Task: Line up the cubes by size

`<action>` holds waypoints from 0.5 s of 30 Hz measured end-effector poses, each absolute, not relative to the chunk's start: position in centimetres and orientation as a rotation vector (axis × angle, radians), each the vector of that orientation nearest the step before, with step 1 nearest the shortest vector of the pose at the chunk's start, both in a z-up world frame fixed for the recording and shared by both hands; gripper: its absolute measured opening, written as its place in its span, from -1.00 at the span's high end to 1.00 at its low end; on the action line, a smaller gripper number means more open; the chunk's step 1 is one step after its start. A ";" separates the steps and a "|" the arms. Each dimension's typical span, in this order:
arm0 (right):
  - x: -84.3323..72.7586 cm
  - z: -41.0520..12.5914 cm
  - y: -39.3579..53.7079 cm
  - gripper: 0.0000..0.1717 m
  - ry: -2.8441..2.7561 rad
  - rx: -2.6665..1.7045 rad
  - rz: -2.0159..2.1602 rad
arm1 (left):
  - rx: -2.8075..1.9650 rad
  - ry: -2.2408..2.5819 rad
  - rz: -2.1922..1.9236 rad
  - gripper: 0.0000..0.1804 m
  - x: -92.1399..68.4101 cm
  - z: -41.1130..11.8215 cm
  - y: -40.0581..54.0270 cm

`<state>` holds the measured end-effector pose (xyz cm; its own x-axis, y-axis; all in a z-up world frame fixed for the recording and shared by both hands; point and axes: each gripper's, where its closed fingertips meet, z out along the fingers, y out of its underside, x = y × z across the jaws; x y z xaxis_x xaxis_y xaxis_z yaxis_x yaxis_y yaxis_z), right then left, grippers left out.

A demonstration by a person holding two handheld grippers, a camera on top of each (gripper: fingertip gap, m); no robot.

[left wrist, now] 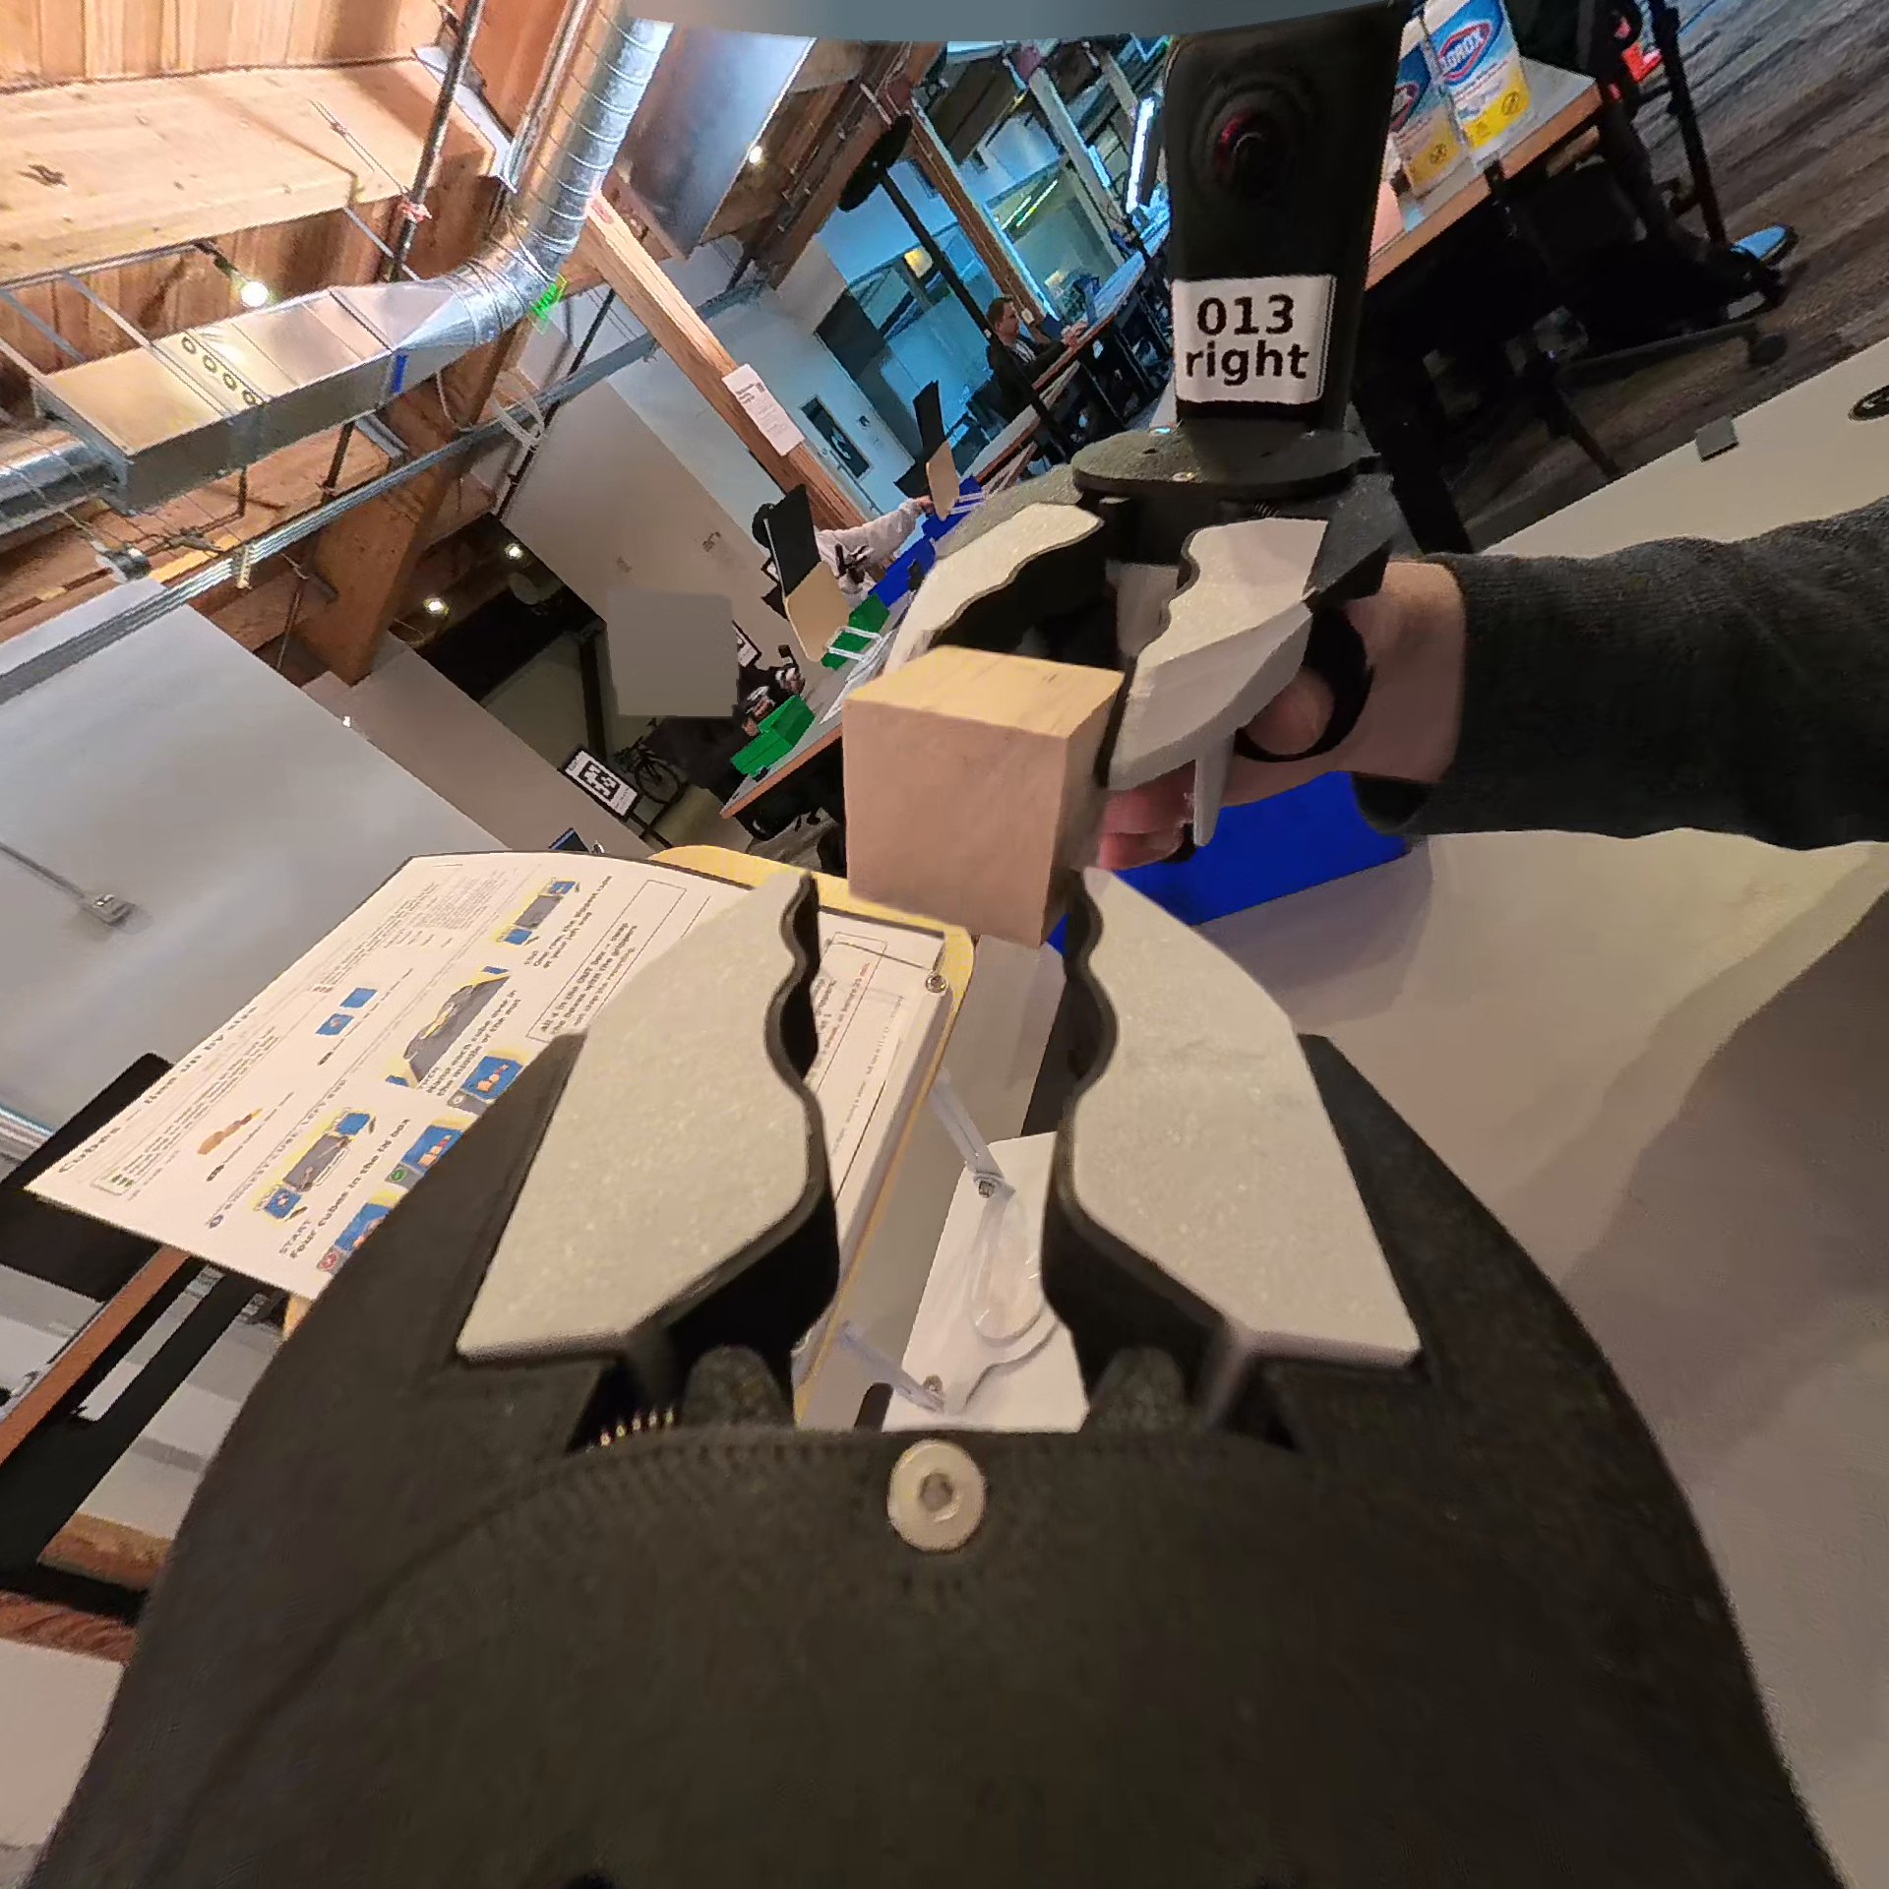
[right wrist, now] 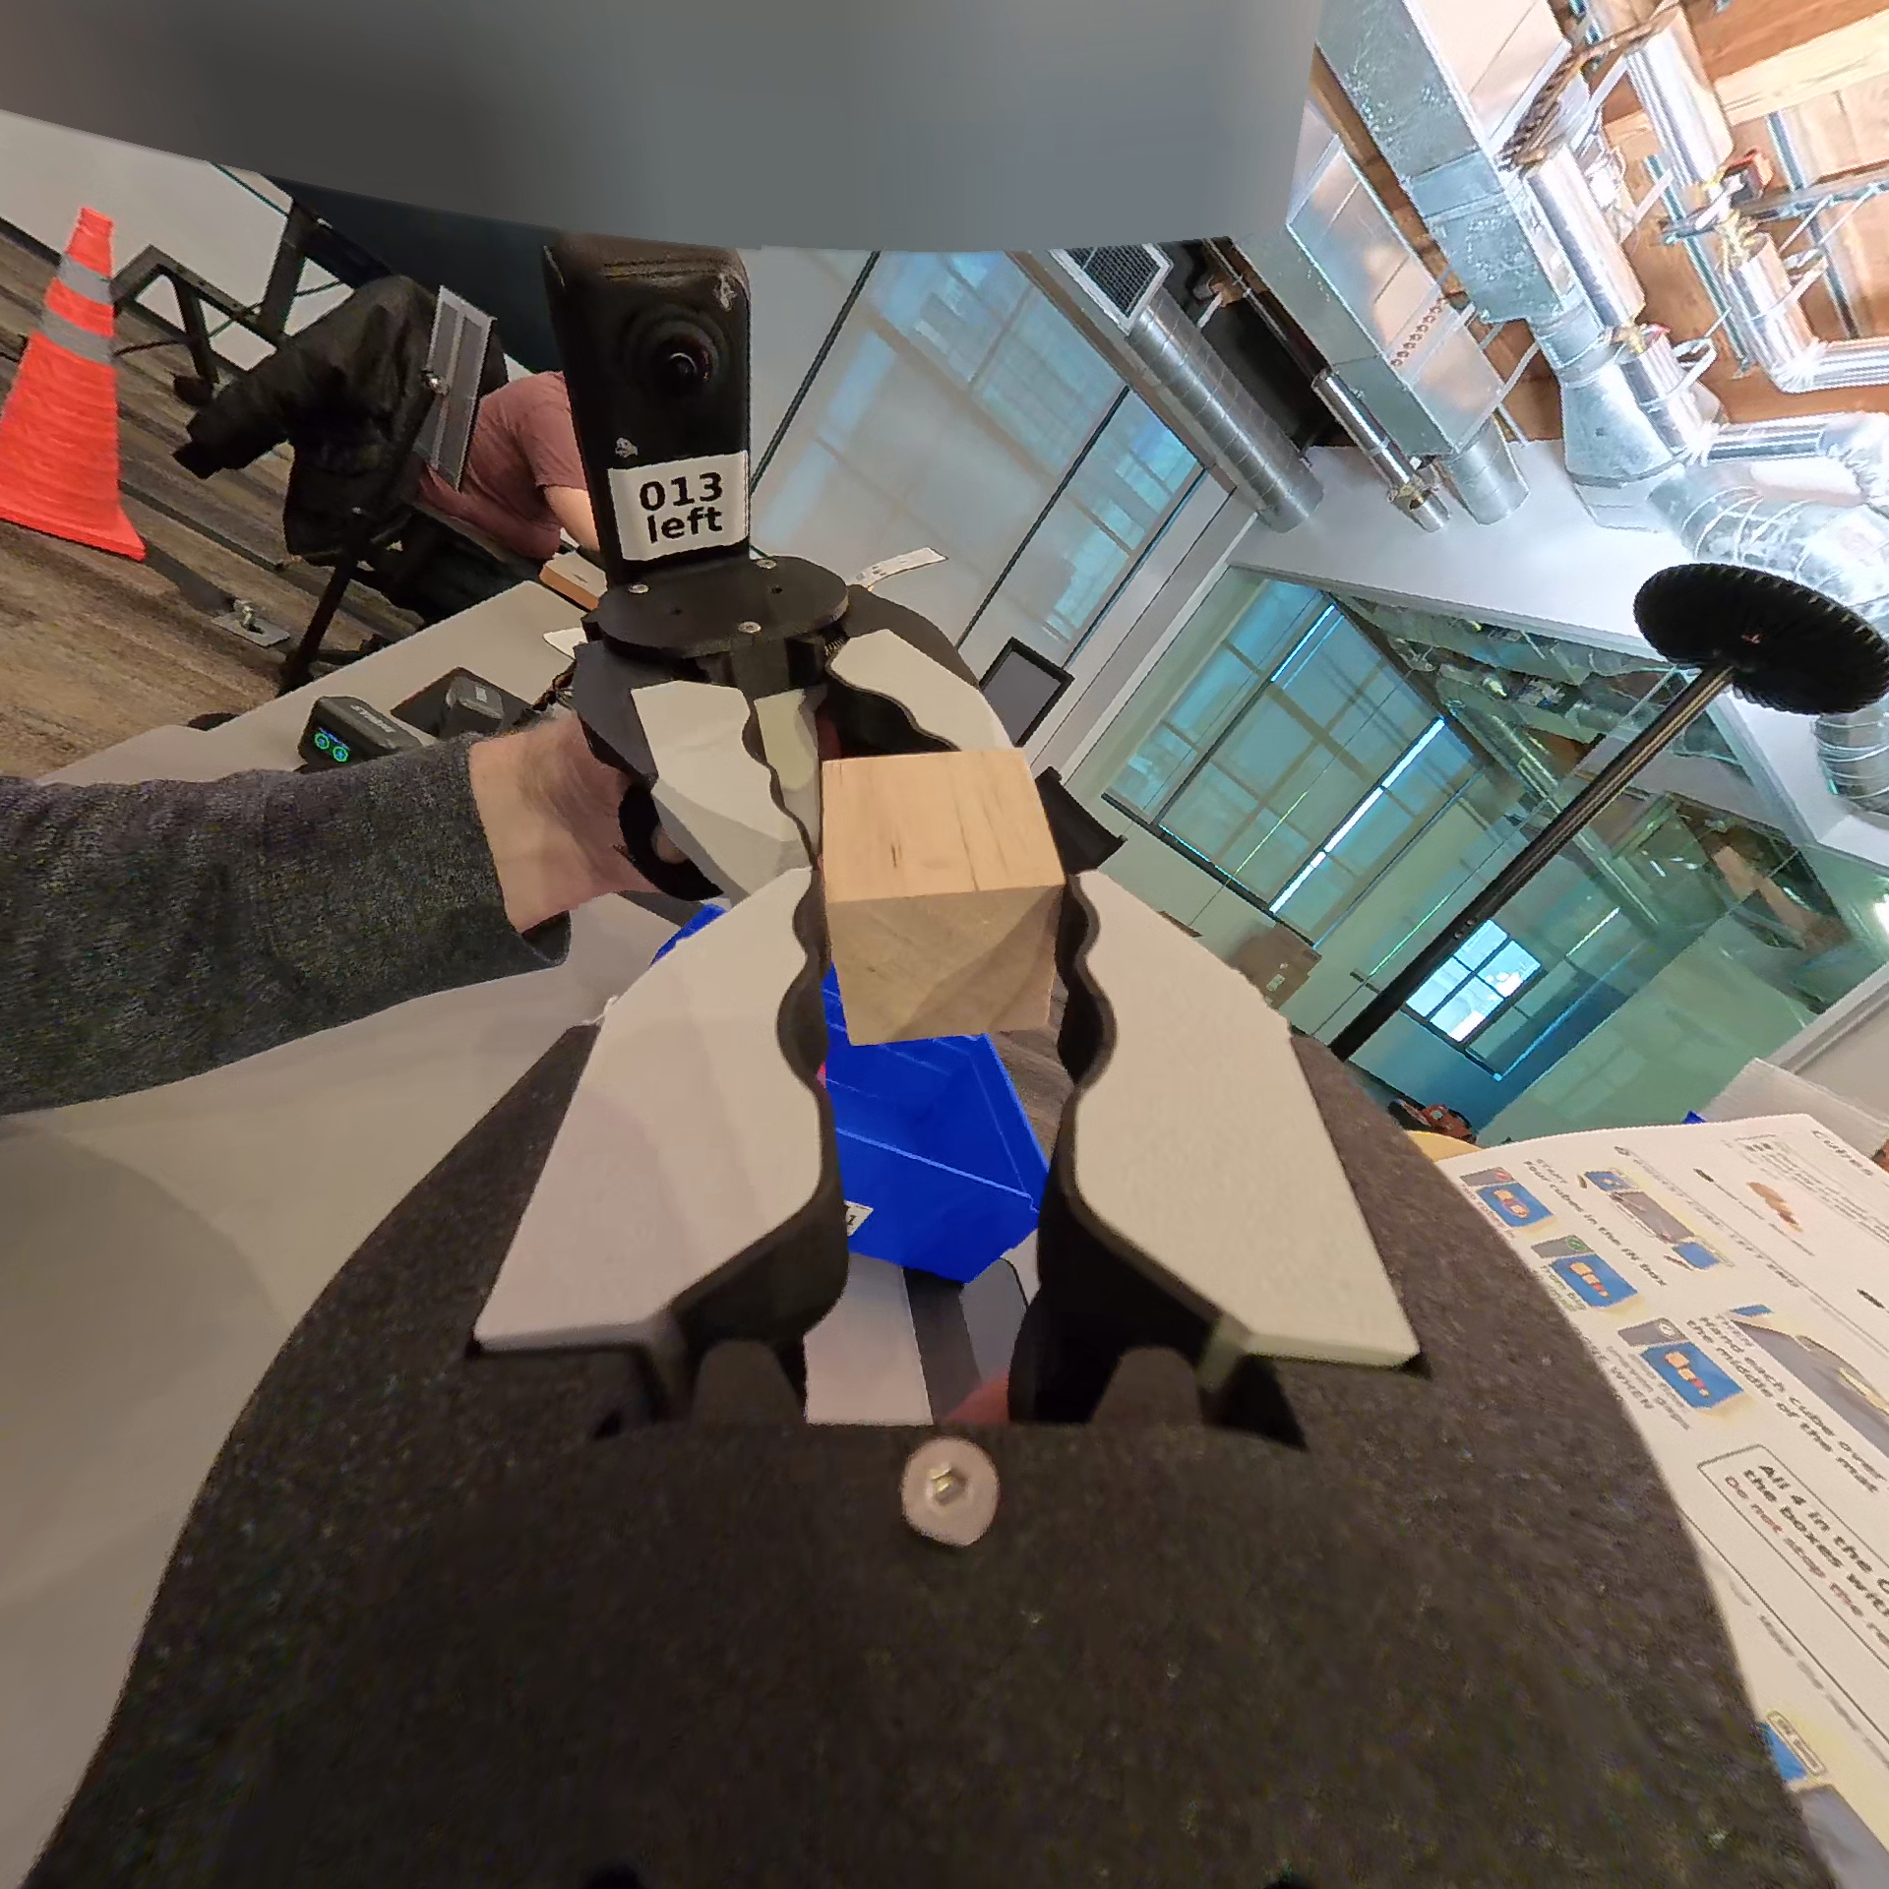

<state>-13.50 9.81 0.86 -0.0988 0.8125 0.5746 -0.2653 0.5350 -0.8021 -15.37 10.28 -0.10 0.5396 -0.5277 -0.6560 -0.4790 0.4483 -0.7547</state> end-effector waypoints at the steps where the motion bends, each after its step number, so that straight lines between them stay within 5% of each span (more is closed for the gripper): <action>1: -13.4 0.9 9.9 0.51 -1.386 -0.517 0.969 | -1.169 1.066 -0.031 0.53 -15.5 -0.1 10.3; 7: -11.0 2.0 12.1 0.51 -1.341 -0.547 0.871 | -1.159 1.064 0.039 0.99 -16.3 0.1 10.1; 15: -1.2 1.0 20.9 0.51 -1.329 -0.754 0.458 | -1.122 1.046 0.090 1.00 -17.2 1.9 8.6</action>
